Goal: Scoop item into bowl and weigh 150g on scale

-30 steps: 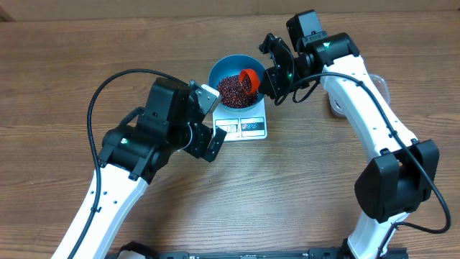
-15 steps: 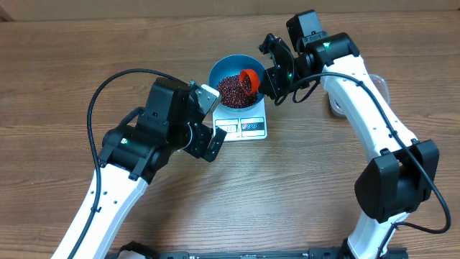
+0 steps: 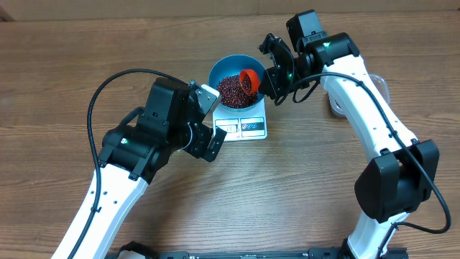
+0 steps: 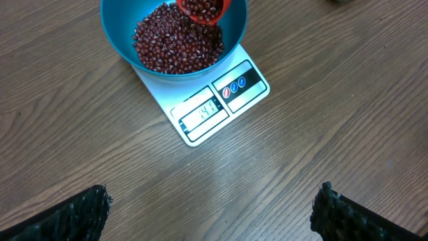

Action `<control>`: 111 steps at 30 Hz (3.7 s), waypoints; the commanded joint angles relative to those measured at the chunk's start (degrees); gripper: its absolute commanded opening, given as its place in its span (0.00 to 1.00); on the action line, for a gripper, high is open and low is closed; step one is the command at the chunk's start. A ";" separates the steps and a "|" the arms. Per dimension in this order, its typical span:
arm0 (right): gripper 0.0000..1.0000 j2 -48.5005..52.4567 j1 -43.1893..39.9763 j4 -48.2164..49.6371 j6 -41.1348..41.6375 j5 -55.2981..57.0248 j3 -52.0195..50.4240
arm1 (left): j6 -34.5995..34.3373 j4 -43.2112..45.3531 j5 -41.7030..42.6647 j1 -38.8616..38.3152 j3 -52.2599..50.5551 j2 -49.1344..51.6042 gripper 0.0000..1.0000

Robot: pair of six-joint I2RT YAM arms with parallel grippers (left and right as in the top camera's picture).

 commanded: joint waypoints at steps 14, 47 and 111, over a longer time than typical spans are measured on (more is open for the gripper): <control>0.03 -0.61 0.24 -0.11 -5.05 -0.76 1.79 | 1.09 -0.11 0.87 0.26 -0.31 -0.11 1.00; 0.04 -0.59 0.76 4.87 1.44 1.22 1.77 | 1.09 -0.11 0.87 0.26 -0.31 -0.11 1.00; 0.04 -0.57 1.64 2.43 -0.31 3.17 1.62 | 1.09 -0.11 0.87 0.26 -0.33 -0.11 1.00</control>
